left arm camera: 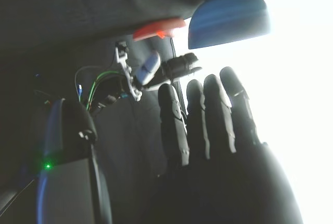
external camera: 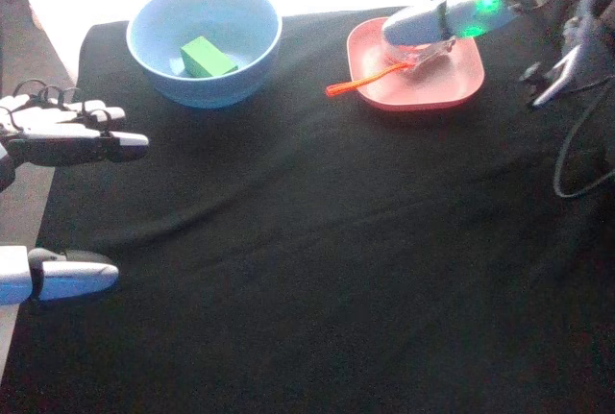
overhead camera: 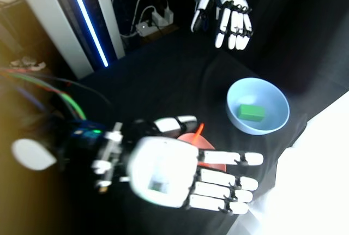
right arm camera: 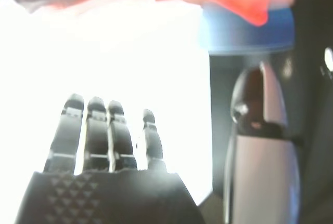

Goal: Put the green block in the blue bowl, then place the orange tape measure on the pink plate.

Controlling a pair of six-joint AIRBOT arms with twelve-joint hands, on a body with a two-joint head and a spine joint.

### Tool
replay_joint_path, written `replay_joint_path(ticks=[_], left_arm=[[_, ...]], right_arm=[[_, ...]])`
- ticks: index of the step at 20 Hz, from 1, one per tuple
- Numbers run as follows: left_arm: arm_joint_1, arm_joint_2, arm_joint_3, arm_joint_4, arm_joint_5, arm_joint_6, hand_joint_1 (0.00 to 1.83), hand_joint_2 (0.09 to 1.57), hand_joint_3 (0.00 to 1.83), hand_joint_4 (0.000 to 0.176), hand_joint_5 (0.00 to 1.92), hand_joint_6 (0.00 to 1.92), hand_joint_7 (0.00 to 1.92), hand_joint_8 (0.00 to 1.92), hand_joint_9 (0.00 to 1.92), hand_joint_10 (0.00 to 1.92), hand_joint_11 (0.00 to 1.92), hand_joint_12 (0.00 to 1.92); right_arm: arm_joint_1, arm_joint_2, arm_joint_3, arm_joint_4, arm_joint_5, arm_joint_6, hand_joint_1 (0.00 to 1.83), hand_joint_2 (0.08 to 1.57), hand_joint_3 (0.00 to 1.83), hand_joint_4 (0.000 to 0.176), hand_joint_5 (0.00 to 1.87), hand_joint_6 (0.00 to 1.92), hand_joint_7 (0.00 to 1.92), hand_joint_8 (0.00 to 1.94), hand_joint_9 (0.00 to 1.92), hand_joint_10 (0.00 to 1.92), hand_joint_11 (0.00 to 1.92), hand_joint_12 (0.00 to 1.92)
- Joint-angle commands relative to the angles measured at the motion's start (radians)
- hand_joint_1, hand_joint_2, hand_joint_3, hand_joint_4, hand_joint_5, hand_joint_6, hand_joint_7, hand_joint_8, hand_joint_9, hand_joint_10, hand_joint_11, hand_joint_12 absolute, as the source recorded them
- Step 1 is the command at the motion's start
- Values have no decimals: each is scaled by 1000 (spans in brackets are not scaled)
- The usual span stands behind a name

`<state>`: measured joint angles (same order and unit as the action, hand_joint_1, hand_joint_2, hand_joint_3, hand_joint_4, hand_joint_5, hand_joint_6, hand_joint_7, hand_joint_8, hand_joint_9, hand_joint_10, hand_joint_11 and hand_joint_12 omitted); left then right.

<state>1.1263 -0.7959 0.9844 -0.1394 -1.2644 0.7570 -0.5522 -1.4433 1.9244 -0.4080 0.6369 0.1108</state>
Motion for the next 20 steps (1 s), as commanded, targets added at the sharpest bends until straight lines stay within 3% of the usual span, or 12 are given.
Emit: replay_joint_path(ticks=[1, 5, 8, 11, 12, 13, 14, 15, 16, 18, 19, 20], left_arm=[[-6, -1, 0, -19, -131, -10, 837, 952, 4, 29, 558, 0, 326, 2, 247, 1, 0, 710], [-1, -2, -2, -21, -143, -15, 858, 954, 2, 23, 563, 0, 314, 1, 237, 2, 0, 639], [5, -5, -8, -33, -166, -15, 856, 950, 0, 32, 552, 0, 308, 0, 233, 2, 0, 594], [26, -7, -16, -50, -194, -15, 841, 959, 3, 26, 429, 0, 290, 0, 220, 0, 0, 597], [34, -6, -20, -60, -212, -15, 878, 925, 0, 28, 292, 0, 210, 3, 159, 2, 0, 474], [47, -6, -24, -76, -244, -15, 853, 889, 0, 89, 95, 0, 43, 0, 21, 0, 0, 296], [67, -7, -31, -108, -302, -14, 801, 882, 0, 78, 54, 0, 28, 0, 30, 2, 0, 375], [68, -8, -32, -110, -306, -14, 755, 895, 0, 74, 23, 0, 9, 0, 20, 1, 0, 354], [74, -14, -33, -125, -345, -13, 666, 881, 0, 104, 64, 0, 61, 0, 82, 0, 0, 514], [74, -25, -33, -132, -385, -13, 470, 968, 20, 80, 5, 0, 17, 1, 39, 0, 0, 530], [74, -29, -34, -128, -405, -13, 463, 963, 9, 76, 1, 0, 12, 0, 31, 0, 0, 453], [74, -31, -36, -125, -417, -13, 365, 980, 8, 95, 0, 0, 2, 0, 7, 0, 0, 395]], right_arm=[[14, 15, -14, 59, 137, 9, 779, 821, 7, 176, 0, 0, 0, 0, 0, 0, 0, 0], [-44, 100, -115, 147, 296, 9, 767, 826, 6, 176, 0, 0, 0, 0, 0, 0, 0, 0], [-122, 190, -220, 244, 442, 8, 809, 827, 3, 176, 0, 0, 0, 0, 0, 0, 0, 0], [-213, 263, -319, 331, 582, 2, 794, 803, 0, 176, 0, 0, 0, 0, 0, 0, 0, 0], [-242, 296, -364, 359, 618, -30, 769, 820, 4, 176, 0, 0, 0, 0, 0, 0, 0, 0], [-287, 340, -420, 390, 666, -68, 714, 831, 7, 176, 0, 0, 0, 0, 0, 0, 0, 0], [-357, 396, -498, 445, 748, -106, 792, 838, 8, 176, 0, 0, 0, 0, 0, 0, 0, 0], [-361, 398, -501, 445, 752, -107, 823, 834, 5, 176, 0, 0, 0, 0, 0, 0, 0, 0], [-415, 427, -542, 499, 825, -128, 786, 809, 0, 176, 0, 0, 0, 0, 0, 0, 0, 0], [-487, 459, -595, 572, 928, -158, 753, 784, 0, 176, 0, 0, 13, 5, 0, 0, 0, 0], [-506, 467, -615, 598, 980, -163, 730, 793, 0, 176, 0, 0, 16, 5, 0, 0, 0, 0], [-507, 469, -623, 601, 1003, -163, 735, 815, 3, 176, 0, 0, 2, 0, 0, 0, 0, 0]])
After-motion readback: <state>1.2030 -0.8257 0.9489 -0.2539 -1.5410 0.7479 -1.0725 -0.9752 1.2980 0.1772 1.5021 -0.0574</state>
